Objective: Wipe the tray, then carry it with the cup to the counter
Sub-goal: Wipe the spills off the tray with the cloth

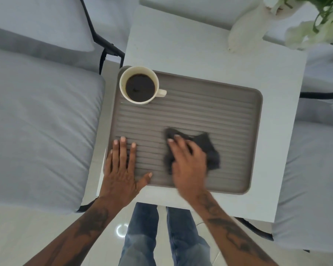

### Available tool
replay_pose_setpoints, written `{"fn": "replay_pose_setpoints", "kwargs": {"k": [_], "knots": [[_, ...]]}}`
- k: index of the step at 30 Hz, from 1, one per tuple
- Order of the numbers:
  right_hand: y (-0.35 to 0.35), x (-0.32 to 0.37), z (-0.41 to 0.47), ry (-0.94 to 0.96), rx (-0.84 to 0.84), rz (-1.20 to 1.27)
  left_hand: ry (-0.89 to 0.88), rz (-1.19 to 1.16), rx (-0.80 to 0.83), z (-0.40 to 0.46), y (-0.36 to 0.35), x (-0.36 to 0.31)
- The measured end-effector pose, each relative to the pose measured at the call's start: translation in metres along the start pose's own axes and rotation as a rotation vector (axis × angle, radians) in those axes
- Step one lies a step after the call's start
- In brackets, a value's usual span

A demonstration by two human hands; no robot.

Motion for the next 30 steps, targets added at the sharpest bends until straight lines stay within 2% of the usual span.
{"fn": "replay_pose_setpoints", "kwargs": {"k": [3,5,14,17,20,26,30], "knots": [[-0.055,0.072,0.007,0.187,0.147,-0.031,-0.022,0.025,0.013,-0.002,0.0,-0.001],[-0.069,0.074,0.005,0.208,0.178,-0.057,-0.021,0.022,0.006,-0.001,0.0,0.0],[0.016,-0.08,-0.033,-0.012,0.086,-0.228,0.016,-0.032,-0.007,-0.001,0.003,0.001],[0.026,-0.096,-0.04,-0.042,0.085,-0.221,0.023,-0.04,-0.002,-0.001,0.003,0.002],[0.017,-0.076,-0.033,-0.035,0.06,-0.198,0.026,-0.027,-0.016,0.0,0.004,0.0],[-0.05,0.045,0.0,0.261,0.231,-0.111,-0.009,0.002,-0.02,0.0,0.0,-0.001],[-0.045,0.036,0.002,0.298,0.237,-0.122,-0.016,0.018,-0.012,0.001,-0.001,-0.001]]}}
Point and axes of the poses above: each hand's wrist, its own z-axis towards the middle knuckle, its own y-axis out of the back of the hand, x = y × z, the point moved 9 cm from there along z, towards the middle knuckle, and after that the axes turned 14 degrees about z, right-handed, at the moved point
